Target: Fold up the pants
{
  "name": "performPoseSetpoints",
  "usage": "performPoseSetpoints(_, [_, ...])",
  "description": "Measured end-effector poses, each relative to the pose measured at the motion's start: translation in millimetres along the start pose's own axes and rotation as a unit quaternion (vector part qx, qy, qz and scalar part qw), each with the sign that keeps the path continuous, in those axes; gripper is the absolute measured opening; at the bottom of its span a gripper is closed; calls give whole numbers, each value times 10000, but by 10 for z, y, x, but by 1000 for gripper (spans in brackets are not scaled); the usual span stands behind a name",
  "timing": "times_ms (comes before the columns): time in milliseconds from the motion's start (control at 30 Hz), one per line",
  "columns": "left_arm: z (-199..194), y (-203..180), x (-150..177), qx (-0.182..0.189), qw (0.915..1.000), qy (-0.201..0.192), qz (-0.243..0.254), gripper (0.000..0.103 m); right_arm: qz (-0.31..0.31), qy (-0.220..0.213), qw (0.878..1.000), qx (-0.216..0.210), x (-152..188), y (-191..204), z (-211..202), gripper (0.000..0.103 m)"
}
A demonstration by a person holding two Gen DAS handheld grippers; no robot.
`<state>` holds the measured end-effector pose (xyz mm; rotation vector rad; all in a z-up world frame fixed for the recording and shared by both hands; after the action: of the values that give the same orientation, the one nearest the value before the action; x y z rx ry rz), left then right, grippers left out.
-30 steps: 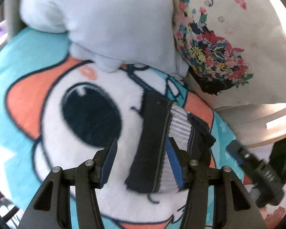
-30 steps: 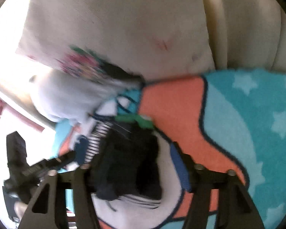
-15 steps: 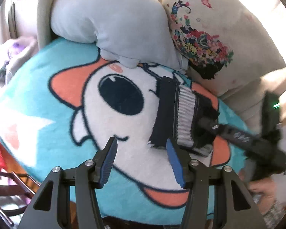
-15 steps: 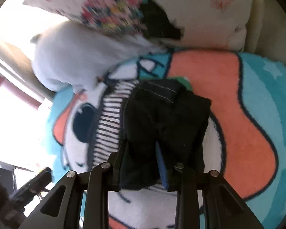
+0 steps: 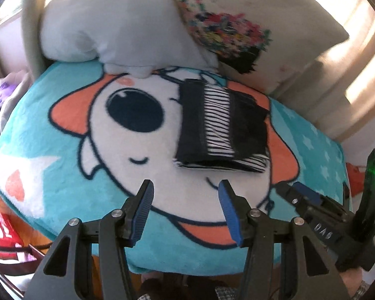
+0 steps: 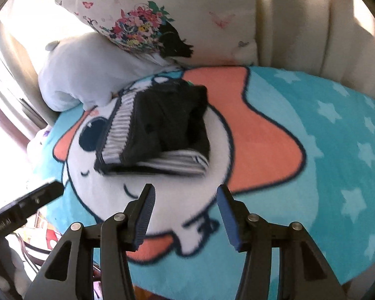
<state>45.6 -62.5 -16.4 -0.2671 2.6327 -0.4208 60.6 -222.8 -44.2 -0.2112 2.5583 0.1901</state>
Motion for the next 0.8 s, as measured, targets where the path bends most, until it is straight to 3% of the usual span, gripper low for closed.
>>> performPoseSetpoints(300, [-256, -179, 91, -18, 9985, -359, 416, 58, 3, -46, 9994, 336, 105, 83, -238, 64])
performPoseSetpoints(800, [-268, -65, 164, -183, 9989, -216, 381, 59, -165, 200, 9991, 333, 181, 311, -176, 69])
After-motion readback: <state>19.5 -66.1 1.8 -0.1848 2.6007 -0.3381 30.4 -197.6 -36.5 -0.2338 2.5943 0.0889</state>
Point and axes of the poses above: each gripper's, at about its wrist camera, not at the fingertips, and z roughly the way its jaws point, y to its left, x to its underside, the point moved 3 cm from there along z, roughly the way its jaws point, and after that the axes turned 13 degrees about -z, right-handed, at the moved point
